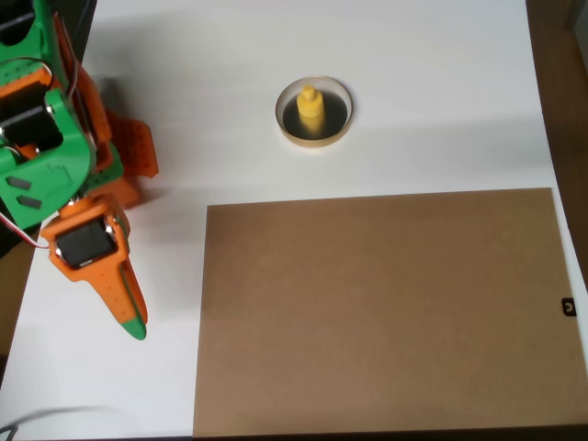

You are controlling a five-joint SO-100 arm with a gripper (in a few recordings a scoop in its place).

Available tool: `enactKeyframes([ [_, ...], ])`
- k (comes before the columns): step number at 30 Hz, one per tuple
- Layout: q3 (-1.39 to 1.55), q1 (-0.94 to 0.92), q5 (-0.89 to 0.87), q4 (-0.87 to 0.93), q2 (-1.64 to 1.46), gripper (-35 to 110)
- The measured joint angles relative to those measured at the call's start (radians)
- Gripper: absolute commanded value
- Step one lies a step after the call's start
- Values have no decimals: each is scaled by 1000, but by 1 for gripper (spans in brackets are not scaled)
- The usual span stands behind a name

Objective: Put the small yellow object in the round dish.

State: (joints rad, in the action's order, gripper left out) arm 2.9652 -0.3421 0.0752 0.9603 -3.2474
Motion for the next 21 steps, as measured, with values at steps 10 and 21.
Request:
enactKeyframes([
  [10, 14, -14, -54, 3, 0, 8],
  [21, 29, -34, -51, -34, -2, 0],
])
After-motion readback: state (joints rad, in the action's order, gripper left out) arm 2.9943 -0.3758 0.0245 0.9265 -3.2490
